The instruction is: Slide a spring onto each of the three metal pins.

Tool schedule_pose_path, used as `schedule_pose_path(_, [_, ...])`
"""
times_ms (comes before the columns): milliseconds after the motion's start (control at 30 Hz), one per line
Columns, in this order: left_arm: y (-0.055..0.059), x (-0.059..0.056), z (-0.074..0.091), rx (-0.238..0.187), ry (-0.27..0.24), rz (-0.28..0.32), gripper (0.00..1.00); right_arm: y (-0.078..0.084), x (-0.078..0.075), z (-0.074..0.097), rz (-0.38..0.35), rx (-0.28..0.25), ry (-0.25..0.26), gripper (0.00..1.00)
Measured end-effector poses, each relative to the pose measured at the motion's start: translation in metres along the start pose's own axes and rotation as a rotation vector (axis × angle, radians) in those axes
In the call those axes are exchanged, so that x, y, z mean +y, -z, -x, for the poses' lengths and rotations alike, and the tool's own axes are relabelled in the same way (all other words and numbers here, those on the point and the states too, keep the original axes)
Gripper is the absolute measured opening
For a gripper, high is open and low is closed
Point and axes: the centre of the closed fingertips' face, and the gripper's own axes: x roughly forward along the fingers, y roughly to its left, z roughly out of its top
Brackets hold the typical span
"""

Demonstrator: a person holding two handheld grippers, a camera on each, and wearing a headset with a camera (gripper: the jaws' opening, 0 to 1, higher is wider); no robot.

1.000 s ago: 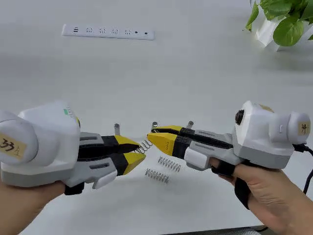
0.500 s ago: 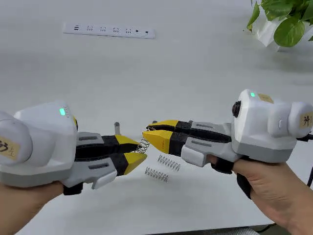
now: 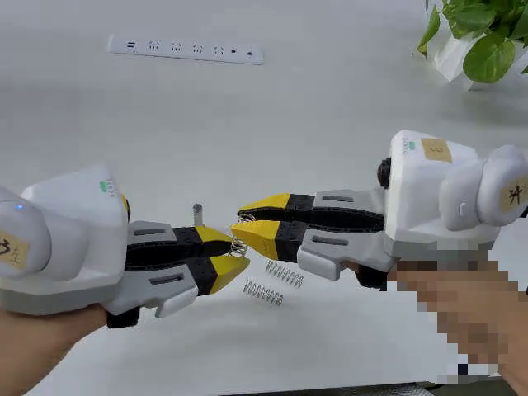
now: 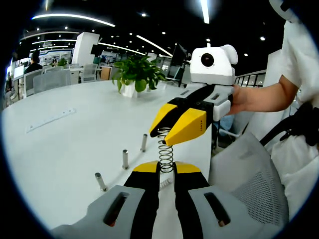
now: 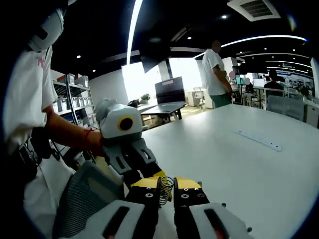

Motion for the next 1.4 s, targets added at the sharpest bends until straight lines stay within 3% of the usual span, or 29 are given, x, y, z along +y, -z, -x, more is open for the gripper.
schedule_pose_path(267, [-0.001,-0.002,-0.001,-0.009,0.010,-0.006,0.07,0.000,0.005,0.000,0.102,0.057,-0.009,0.05])
schedule_pose_path(633, [-0.005,-0.003,0.001,-0.025,0.020,-0.033,0.06,-0.004,0.007,0.004,0.102,0.075,-0.035,0.07])
schedule_pose_path(733, [-0.006,-0.004,0.001,-0.023,0.026,-0.041,0.06,-0.007,0.007,0.006,0.081,0.074,-0.042,0.13])
schedule_pose_path(800, [-0.005,-0.005,0.001,-0.017,0.027,-0.051,0.06,-0.005,0.009,0.009,0.095,0.111,-0.066,0.18])
schedule_pose_path(967, [-0.003,-0.007,0.001,0.001,0.038,-0.077,0.06,-0.012,0.010,0.020,0.214,0.211,-0.149,0.18])
schedule_pose_path(1167, [-0.002,-0.011,0.000,0.019,0.057,-0.099,0.06,-0.010,0.019,0.026,0.362,0.403,-0.320,0.18])
schedule_pose_path(1400, [-0.002,-0.014,-0.001,0.029,0.075,-0.116,0.06,-0.001,0.024,0.021,0.495,0.562,-0.454,0.18])
